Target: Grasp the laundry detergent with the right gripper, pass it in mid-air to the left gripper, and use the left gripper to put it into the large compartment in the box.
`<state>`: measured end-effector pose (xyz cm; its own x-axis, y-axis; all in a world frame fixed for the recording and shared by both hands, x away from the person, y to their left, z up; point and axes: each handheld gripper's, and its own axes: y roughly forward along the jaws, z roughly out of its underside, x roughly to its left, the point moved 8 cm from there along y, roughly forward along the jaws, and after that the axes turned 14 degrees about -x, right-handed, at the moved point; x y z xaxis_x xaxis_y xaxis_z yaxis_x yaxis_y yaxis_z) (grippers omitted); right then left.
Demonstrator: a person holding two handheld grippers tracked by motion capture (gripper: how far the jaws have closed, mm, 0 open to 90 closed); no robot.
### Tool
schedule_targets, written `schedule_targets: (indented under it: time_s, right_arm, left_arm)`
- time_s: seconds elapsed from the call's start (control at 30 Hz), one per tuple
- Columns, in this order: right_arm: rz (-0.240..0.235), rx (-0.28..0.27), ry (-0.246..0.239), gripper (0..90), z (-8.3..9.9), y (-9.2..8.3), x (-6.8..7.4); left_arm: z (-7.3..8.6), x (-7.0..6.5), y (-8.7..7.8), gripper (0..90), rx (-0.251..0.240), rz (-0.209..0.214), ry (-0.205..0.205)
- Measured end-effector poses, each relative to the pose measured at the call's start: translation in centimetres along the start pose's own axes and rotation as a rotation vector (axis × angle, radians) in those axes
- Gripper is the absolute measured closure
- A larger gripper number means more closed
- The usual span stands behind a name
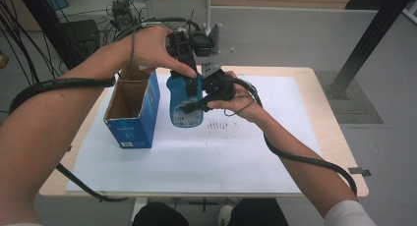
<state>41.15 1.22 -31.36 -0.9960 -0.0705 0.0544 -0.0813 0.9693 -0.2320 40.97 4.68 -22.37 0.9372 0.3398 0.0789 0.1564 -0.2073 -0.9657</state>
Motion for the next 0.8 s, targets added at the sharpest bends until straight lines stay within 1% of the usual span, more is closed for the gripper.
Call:
schedule_targets:
  time_s: [0.17,0.23,0.27,0.8]
  right_arm:
    - [-0.003,-0.001,0.002,43.6,-0.12,-0.01,0.11]
    - [-0.003,-0.004,-0.007,43.6,-0.16,0.03,0.06]
    - [-0.004,-0.005,-0.006,43.6,-0.16,0.04,0.07]
    - [-0.006,-0.008,-0.007,43.6,-0.43,0.04,0.08]
  left_arm:
    - [-0.04,-0.01,-0.03,5.4,0.0,0.0,0.0]
    - [-0.04,-0.05,0.02,5.4,-0.004,0.0,-0.004]
    - [0.0,-0.02,-0.01,5.4,0.003,0.002,0.002]
    - [0.09,0.01,0.15,5.4,-0.003,0.004,0.001]
